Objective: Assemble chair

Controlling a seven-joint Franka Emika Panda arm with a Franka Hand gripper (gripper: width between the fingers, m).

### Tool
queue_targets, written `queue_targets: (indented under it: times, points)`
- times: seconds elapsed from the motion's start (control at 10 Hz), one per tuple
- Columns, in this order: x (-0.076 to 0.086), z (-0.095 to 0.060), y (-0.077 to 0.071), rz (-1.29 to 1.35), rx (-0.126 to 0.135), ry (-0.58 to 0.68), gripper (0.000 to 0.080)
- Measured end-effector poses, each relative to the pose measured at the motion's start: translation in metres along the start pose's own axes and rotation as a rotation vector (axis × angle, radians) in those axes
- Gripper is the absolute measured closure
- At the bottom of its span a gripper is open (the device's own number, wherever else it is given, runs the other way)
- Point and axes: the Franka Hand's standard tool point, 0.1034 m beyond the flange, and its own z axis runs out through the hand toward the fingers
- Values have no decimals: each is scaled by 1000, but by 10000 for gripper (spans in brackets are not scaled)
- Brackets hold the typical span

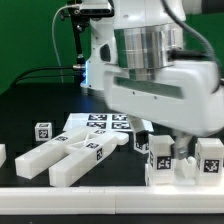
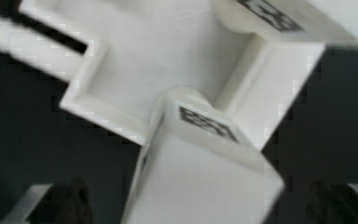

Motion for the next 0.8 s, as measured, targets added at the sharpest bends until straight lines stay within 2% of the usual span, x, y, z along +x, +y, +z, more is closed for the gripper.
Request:
queue_targets:
  times: [0.4, 0.5, 0.6, 0.7, 0.8]
  points:
    - [2, 0, 1, -272, -7, 9, 150]
    - [3, -2, -2, -508, -20, 56, 150]
    - [1, -3, -1, -696, -21, 92, 150]
    - [-2, -1, 1, -599, -13, 76, 150]
    - [-1, -1, 2, -605, -16, 78, 273]
